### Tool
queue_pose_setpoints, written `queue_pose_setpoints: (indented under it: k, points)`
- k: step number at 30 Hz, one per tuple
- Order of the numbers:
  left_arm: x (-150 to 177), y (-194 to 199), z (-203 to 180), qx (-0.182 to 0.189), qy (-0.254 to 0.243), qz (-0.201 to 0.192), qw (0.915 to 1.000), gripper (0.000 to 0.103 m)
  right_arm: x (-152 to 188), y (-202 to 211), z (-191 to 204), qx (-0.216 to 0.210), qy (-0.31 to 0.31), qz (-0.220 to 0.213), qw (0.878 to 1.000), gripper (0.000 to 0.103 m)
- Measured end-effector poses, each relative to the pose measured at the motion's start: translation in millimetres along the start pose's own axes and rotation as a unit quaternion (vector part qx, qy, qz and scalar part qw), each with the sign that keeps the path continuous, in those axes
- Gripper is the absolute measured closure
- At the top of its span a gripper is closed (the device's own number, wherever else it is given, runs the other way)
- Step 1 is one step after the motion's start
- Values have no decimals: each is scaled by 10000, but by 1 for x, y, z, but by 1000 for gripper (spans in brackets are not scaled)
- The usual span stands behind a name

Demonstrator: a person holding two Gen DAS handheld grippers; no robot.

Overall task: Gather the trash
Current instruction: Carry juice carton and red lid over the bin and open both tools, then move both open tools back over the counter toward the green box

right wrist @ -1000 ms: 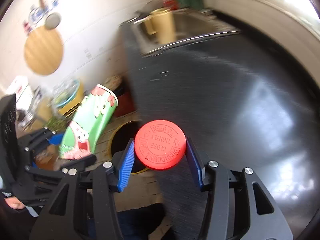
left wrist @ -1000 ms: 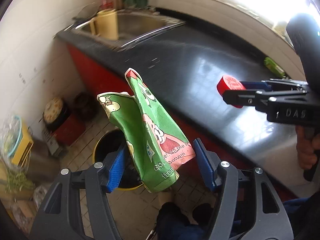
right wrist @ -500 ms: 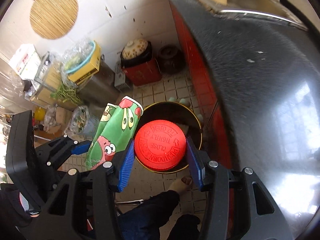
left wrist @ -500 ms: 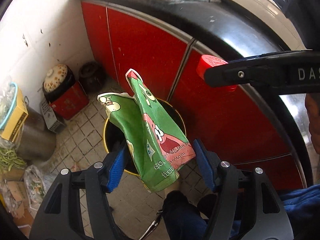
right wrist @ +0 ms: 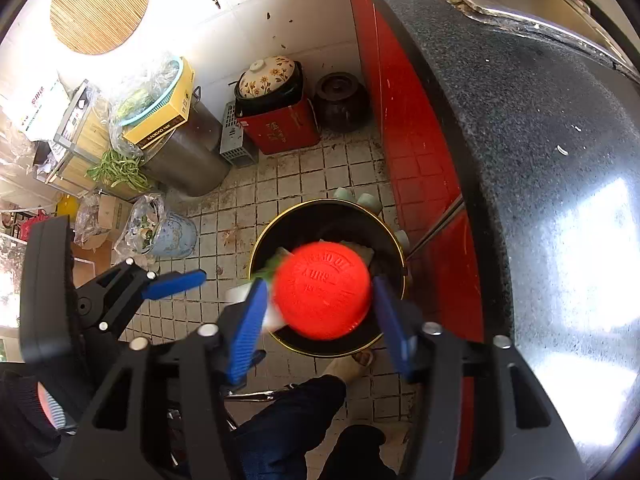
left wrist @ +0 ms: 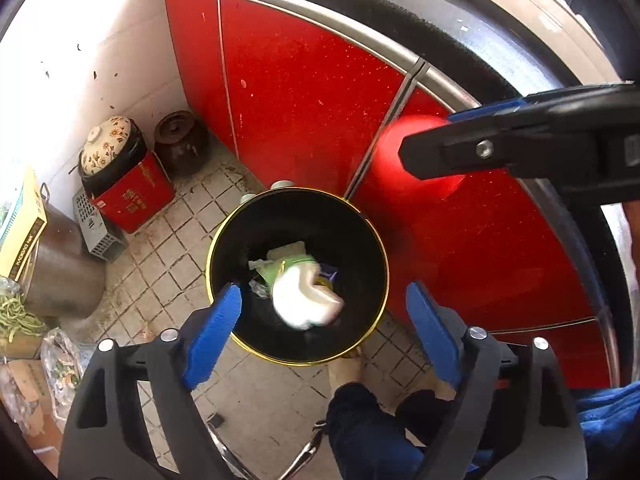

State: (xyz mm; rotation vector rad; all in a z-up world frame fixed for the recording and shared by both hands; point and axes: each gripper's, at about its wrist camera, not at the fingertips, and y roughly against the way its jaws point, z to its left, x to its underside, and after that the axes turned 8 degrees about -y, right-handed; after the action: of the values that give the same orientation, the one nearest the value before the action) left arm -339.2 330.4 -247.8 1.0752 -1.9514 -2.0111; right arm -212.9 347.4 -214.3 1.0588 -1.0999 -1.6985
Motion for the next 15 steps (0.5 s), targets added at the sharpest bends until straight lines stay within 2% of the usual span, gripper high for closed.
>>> queue_pose_setpoints:
  k: [3,6,10,15]
  points:
    - [1,1,-1,-45,-47,59,10000,20,3,10,-2,-99,-35,-46,9999,37]
    - [2,9,-4,-154,-74,61,9998,14,8,28,-6,-172,-57,-178,9997,32]
    - [-1,34,-19,-383,-180,-62,9991,7,25,76,-24,-161,-213,-644,9976,21]
    - [-21,65,-60,-500,-559,-370,9965,7,58,141,-68,44,-729,-1222,9898,20]
